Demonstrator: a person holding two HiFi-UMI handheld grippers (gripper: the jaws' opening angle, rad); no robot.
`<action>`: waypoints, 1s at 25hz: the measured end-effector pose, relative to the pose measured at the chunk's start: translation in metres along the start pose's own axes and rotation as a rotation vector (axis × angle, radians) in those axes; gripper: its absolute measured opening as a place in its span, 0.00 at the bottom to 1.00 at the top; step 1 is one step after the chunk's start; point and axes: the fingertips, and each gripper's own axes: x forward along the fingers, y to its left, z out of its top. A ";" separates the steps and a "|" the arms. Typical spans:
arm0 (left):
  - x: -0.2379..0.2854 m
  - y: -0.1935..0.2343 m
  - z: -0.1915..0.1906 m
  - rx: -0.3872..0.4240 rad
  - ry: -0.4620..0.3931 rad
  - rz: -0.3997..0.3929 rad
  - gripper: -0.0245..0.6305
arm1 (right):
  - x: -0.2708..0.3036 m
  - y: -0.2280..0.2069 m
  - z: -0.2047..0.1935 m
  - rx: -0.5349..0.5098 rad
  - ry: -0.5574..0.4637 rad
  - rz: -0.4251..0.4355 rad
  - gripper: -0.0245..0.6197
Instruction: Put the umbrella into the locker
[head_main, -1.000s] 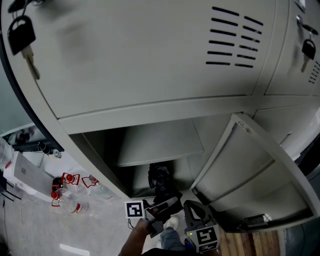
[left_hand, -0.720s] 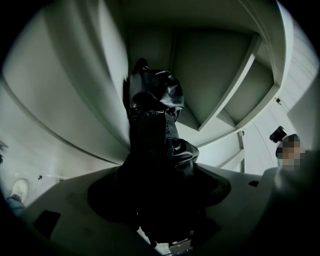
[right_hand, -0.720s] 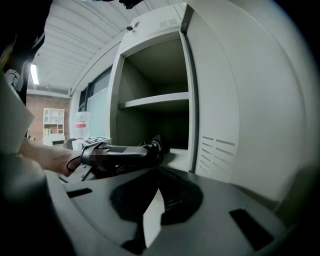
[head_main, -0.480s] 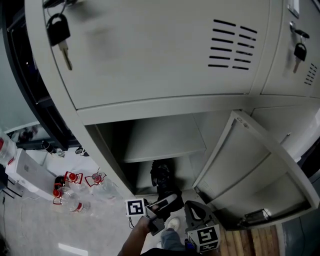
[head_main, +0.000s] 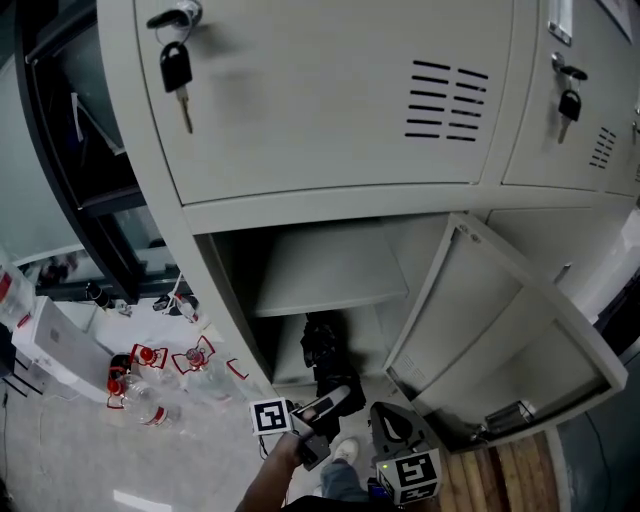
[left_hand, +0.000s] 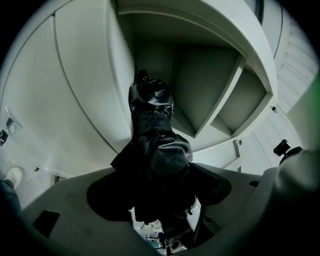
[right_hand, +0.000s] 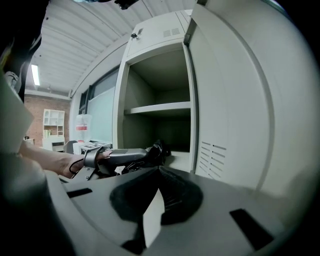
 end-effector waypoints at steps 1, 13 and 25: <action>-0.001 0.000 -0.001 0.001 -0.004 0.001 0.54 | -0.001 0.001 -0.001 0.002 0.000 0.000 0.04; -0.019 -0.006 -0.022 0.000 -0.026 -0.002 0.54 | -0.017 0.017 -0.001 -0.018 -0.024 0.011 0.04; -0.044 -0.017 -0.056 0.202 0.081 0.119 0.54 | -0.030 0.027 -0.005 -0.025 -0.043 0.016 0.04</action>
